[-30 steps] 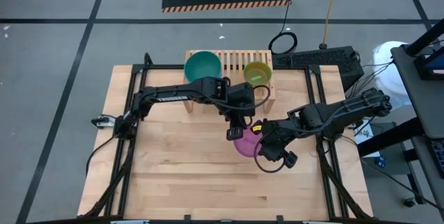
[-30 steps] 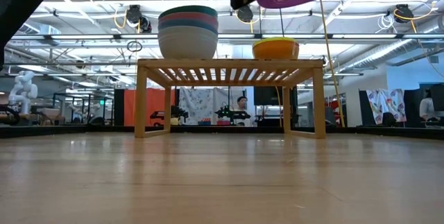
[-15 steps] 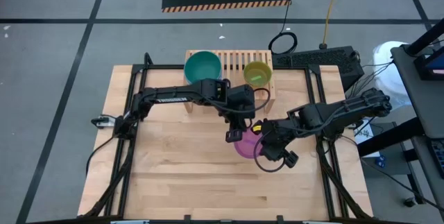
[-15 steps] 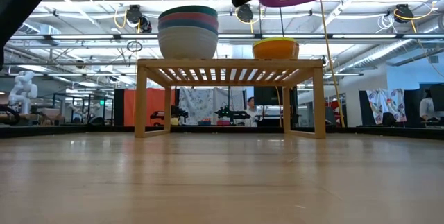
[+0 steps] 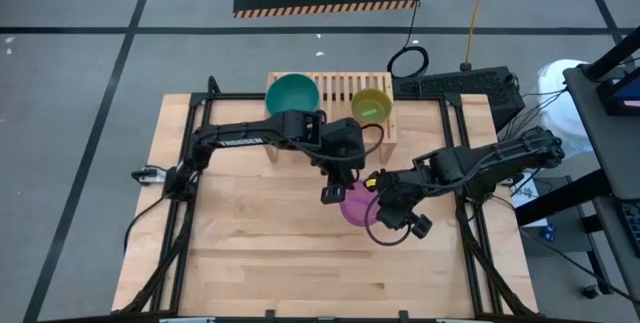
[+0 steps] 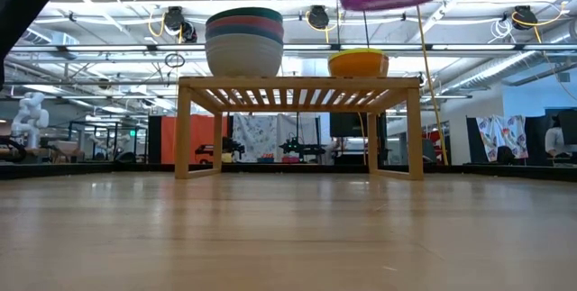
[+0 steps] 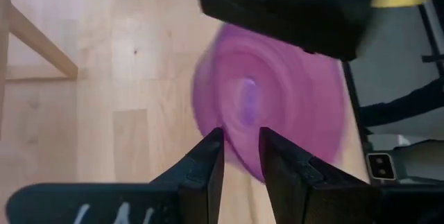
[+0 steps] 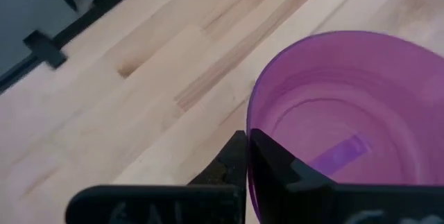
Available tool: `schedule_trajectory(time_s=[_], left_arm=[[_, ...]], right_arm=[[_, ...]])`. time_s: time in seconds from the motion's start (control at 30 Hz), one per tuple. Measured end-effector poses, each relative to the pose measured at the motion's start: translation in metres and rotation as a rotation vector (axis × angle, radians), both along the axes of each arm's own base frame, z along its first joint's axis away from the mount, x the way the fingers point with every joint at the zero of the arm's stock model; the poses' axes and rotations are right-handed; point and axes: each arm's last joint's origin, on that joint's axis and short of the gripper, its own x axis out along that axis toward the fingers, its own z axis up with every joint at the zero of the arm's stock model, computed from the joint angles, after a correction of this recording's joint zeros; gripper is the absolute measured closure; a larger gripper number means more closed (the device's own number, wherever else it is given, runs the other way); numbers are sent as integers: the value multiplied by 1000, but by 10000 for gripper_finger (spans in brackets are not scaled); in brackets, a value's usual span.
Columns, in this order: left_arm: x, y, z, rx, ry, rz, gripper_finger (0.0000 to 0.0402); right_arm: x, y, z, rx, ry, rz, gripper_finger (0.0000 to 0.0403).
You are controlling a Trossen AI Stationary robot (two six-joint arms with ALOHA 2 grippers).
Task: Place and stack bowls onto a shelf
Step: Stack the purple bowl on top of the light green bowl on the shelf
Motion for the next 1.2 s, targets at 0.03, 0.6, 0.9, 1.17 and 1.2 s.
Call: schedule_trajectory(time_s=[0.03,0.6,0.9,1.17,1.2], left_arm=[[-1,0,1,-1,-2,0,307],[-50,0,56,19,-78,7,307],[-93,3,87,96,-84,101,307],[-119,3,109,67,-136,153,307],[-123,3,111,64,-134,157,307]], right_arm=[[-1,0,0,0,4,2,403],[-16,-9,8,-51,12,-45,403],[-34,-52,31,-51,-94,-211,403],[-37,-107,35,-122,-141,-338,403],[-36,-114,36,-122,-161,-346,403]])
